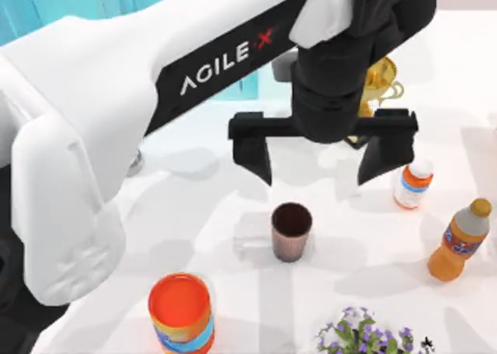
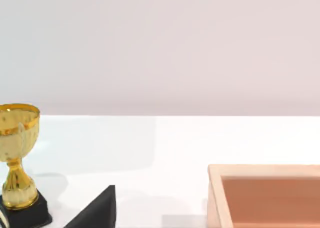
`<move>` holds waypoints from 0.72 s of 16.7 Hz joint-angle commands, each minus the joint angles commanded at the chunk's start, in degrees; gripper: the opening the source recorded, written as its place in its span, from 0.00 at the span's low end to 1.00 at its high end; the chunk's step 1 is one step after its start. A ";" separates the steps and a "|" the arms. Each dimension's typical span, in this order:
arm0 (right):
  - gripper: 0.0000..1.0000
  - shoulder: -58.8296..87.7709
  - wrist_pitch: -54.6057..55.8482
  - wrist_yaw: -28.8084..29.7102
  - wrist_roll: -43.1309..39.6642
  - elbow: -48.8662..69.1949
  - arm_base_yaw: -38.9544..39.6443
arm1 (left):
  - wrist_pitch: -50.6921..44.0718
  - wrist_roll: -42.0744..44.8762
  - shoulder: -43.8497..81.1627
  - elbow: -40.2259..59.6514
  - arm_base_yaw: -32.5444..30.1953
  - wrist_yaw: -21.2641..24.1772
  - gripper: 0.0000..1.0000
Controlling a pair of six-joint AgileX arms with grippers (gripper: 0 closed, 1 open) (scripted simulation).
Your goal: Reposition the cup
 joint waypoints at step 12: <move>1.00 0.00 0.00 0.00 0.00 0.00 0.00 | 8.57 -0.09 0.51 -8.58 -0.14 0.01 1.00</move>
